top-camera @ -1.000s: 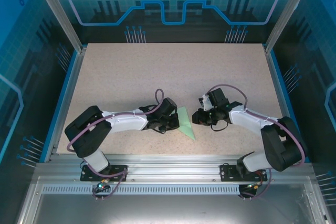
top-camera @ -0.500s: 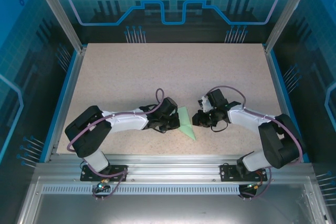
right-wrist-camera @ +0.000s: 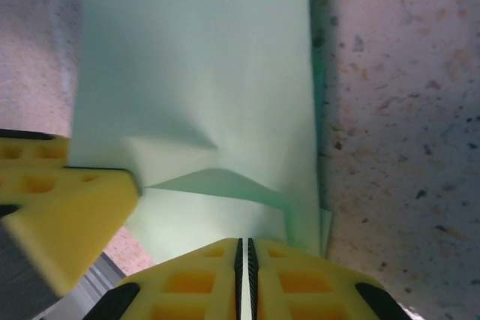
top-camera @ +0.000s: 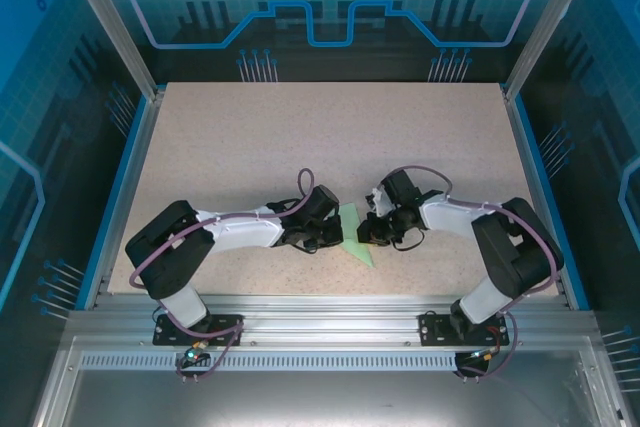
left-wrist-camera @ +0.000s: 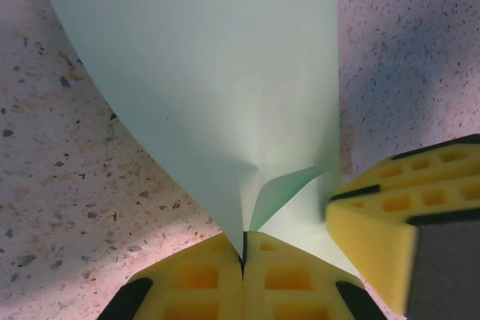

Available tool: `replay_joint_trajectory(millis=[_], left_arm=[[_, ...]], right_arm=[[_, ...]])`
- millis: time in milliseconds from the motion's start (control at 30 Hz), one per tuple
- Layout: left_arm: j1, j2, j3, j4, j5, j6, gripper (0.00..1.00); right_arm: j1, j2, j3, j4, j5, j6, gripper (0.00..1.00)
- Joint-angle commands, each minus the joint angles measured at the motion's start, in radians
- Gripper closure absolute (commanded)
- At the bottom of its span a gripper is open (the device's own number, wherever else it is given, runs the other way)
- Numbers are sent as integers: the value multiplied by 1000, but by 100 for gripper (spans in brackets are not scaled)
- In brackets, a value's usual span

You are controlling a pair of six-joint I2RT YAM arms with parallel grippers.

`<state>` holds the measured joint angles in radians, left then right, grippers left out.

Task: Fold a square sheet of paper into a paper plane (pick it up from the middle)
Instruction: Fold the wing for the fifth time at the center of the table.

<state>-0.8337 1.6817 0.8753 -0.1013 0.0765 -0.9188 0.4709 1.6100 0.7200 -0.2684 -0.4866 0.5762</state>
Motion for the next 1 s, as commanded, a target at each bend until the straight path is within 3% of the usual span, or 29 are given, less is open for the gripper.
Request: replay_joint_trajectory(millis=[0,267,433,533,700,967], left_arm=[[5,15,34,-27,19,24,100],[7,3,10,1,46,-8,78],[7,-16,-30,60,66,-45,75],[6,-11,-27,74,74,-46,77],[13,-5,-2,42,68,-54,90],[41,3,-1,42,68,-70,96]], right_arm=[[10,47,13,-18,27,-16,88],[11,87,-13,22,45,-6,89],[10,78,-31,52,48,7,89],[11,69,-38,65,49,7,88],[10,51,-44,68,73,-3,87],[11,63,-41,91,71,-12,86]])
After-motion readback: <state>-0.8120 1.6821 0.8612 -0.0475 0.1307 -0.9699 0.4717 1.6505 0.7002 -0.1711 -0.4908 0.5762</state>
